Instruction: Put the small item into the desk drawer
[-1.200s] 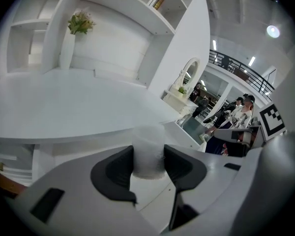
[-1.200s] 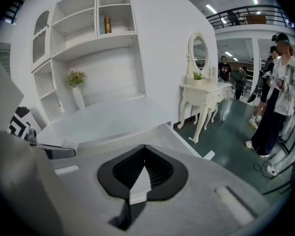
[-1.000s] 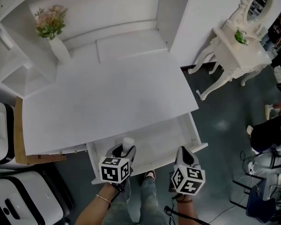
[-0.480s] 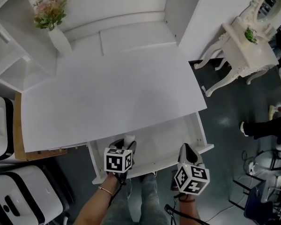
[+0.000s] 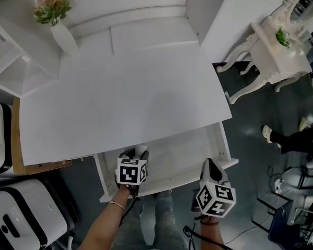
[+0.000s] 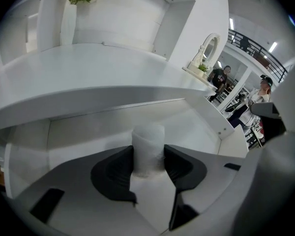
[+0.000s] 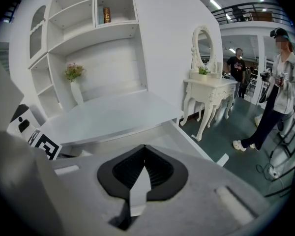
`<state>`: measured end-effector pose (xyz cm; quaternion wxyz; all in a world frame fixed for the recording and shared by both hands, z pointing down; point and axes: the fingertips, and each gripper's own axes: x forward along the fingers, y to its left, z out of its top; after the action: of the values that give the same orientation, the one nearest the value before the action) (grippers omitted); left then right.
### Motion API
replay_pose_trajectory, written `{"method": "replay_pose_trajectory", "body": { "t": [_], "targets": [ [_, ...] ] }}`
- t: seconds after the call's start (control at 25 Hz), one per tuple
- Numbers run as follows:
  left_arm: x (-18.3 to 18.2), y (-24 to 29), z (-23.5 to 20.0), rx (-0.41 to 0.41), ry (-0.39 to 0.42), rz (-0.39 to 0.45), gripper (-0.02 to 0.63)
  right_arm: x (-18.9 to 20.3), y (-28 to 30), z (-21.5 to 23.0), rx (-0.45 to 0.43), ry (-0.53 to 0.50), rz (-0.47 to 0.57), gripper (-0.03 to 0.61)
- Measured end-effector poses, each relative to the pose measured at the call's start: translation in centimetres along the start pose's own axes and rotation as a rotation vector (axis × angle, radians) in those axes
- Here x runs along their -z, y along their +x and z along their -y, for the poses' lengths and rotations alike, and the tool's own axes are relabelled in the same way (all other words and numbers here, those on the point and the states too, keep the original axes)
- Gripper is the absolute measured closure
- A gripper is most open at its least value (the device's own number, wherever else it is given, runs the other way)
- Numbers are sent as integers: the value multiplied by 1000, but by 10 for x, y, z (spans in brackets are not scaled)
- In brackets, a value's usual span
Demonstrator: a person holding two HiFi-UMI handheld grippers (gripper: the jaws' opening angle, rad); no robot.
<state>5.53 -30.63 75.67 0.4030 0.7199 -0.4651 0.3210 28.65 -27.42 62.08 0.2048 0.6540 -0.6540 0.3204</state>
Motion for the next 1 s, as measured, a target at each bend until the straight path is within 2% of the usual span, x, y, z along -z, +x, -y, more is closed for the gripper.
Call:
{"method": "replay_pose_trajectory", "body": {
  "t": [0.44,0.64,1.0],
  "targets": [
    [2,17,-10,-64,1,-12,434,11,-3,10,11,-7,-13,574],
    [1,23,-14,-79,28,-8,434,12,-5,11,17,-6,-13,574],
    [3,25,-17,-78,27,-5,426,14,-8,13,21,6,-6,574]
  ]
}}
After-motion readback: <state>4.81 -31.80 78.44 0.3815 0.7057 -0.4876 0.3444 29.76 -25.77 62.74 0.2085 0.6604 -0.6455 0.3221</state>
